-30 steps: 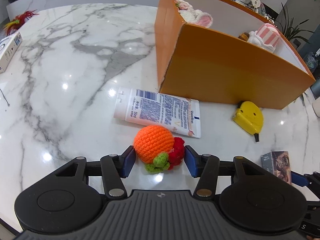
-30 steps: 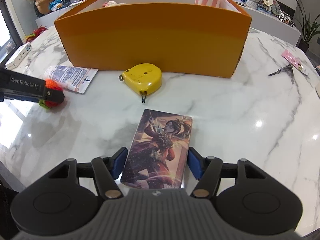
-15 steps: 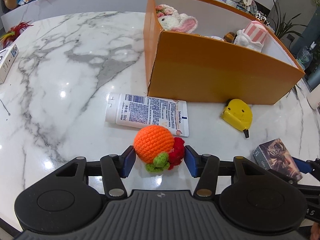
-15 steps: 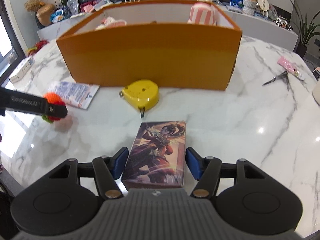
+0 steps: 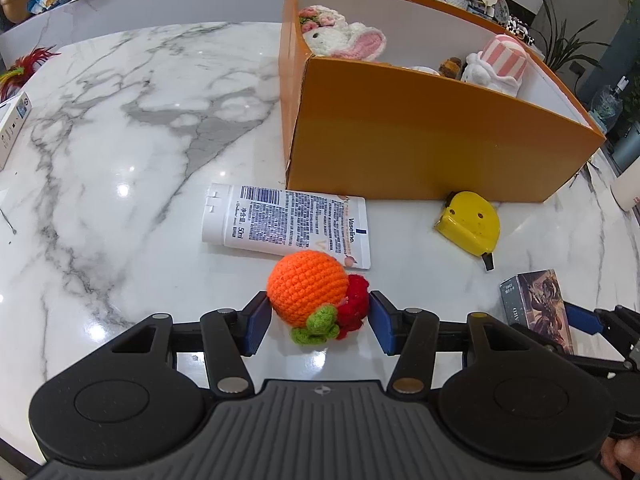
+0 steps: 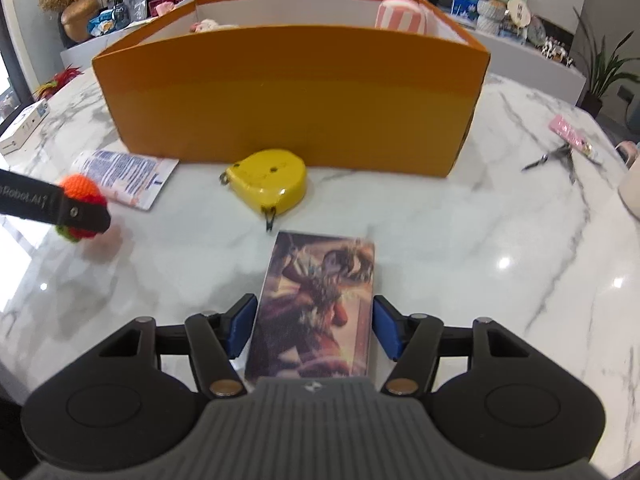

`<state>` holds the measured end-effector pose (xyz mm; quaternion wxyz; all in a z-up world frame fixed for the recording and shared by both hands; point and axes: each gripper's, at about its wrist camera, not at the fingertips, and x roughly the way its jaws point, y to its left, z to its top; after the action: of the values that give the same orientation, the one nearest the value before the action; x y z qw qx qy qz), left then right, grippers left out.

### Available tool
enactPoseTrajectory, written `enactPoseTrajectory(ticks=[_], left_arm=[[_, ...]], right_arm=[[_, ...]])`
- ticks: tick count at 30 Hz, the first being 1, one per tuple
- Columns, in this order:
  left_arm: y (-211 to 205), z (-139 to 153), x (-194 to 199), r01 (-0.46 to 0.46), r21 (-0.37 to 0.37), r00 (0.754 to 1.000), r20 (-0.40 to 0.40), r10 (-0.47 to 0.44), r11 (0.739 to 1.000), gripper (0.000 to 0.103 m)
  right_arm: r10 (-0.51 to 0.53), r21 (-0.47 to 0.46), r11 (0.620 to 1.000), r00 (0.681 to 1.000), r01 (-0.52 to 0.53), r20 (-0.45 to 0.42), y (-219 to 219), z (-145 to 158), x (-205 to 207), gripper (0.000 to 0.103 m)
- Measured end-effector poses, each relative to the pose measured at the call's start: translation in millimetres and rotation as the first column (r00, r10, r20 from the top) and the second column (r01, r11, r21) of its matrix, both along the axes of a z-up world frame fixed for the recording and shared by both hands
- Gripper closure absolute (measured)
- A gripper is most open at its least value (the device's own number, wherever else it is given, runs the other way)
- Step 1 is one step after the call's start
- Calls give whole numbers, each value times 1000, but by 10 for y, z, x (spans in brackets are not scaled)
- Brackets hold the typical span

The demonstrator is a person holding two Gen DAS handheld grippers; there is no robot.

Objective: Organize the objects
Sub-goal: 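Lift the crocheted fruit and card box over the orange box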

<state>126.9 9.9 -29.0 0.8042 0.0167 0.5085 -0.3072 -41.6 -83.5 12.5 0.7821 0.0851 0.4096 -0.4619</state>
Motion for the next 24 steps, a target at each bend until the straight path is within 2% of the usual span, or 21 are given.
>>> enactPoseTrajectory(ticks=[10,24], left_arm=[[23,2,7,-1,-2,1000,0,1,1000,42],[33,162,-97,32,-16,999,31,-31,999,42]], right_arm=[[-13,8,1000,1000,12,23,-38,11,-30,42],[-5,-20,1000,997,7,77,46,219,-89,42]])
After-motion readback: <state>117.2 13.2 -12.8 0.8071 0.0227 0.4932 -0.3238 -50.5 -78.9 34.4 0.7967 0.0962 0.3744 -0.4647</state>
